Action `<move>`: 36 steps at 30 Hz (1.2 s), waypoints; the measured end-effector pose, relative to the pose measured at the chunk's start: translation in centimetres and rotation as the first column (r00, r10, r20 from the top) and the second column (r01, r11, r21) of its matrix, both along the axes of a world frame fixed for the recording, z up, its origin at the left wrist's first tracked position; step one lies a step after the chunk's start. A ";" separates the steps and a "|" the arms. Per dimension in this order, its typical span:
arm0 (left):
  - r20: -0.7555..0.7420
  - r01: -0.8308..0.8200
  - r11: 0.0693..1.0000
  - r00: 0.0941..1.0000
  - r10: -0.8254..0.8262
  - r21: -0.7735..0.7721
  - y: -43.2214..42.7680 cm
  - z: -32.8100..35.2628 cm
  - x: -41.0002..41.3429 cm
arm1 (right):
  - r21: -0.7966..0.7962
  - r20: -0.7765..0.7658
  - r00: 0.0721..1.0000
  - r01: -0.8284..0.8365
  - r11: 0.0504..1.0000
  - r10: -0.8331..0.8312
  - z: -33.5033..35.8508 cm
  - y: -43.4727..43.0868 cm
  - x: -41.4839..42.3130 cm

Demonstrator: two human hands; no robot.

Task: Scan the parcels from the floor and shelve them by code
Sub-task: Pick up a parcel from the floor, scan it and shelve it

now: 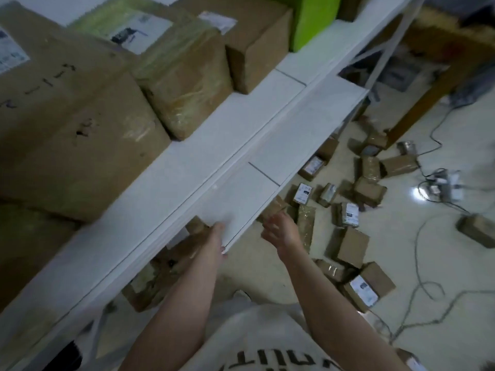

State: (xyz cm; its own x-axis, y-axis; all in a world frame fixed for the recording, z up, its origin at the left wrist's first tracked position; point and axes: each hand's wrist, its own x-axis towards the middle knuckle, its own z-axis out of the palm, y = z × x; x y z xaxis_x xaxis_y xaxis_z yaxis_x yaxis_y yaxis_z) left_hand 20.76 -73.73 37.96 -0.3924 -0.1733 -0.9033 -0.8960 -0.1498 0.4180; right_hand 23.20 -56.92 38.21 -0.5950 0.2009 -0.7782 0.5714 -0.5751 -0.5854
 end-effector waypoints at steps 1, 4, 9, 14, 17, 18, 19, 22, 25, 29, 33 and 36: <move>-0.013 0.043 0.999 0.999 -0.043 0.020 1.8 0.4 -0.7 | 0.013 -0.002 0.998 0.058 0.998 -0.058 0.7 2.1 0.5; -0.048 0.151 0.981 0.988 -0.146 0.119 8.4 2.6 -1.2 | 0.009 -0.014 0.963 0.271 0.963 -0.271 3.0 8.9 2.8; -0.074 0.233 0.948 0.972 -0.222 0.216 19.3 5.0 1.4 | 0.041 -0.030 0.852 0.524 0.851 -0.523 6.2 20.9 9.3; -0.118 0.352 0.898 0.936 -0.332 0.263 30.2 6.8 5.2 | 0.089 -0.083 0.786 0.618 0.781 -0.612 8.7 30.5 16.3; -0.173 0.447 0.854 0.894 -0.415 0.264 36.0 8.1 6.7 | 0.114 -0.107 0.762 0.648 0.753 -0.639 9.8 34.6 18.8; -0.192 0.480 0.838 0.876 -0.442 0.260 37.7 8.7 7.0 | 0.122 -0.116 0.761 0.649 0.751 -0.638 10.1 35.7 19.3; -0.212 0.511 0.821 0.858 -0.468 0.255 39.2 9.3 7.2 | 0.121 -0.125 0.760 0.650 0.750 -0.638 10.4 36.8 19.6; -0.279 0.580 0.780 0.809 -0.517 0.234 42.7 11.1 7.2 | 0.103 -0.138 0.760 0.649 0.754 -0.635 10.8 39.2 19.7; -0.317 0.633 0.756 0.761 -0.567 0.167 45.0 11.3 6.5 | 0.080 -0.135 0.764 0.643 0.762 -0.631 10.5 41.0 18.7; -0.289 0.690 0.718 0.709 -0.643 0.093 47.2 9.1 5.3 | 0.078 -0.088 0.761 0.649 0.757 -0.643 8.1 42.9 17.3; -0.198 0.770 0.638 0.629 -0.752 0.022 49.3 4.9 4.7 | 0.091 0.029 0.734 0.674 0.733 -0.678 3.6 44.5 17.1; -0.117 0.819 0.574 0.568 -0.815 -0.019 51.2 1.0 4.8 | 0.137 0.122 0.723 0.666 0.733 -0.680 -0.6 45.9 17.9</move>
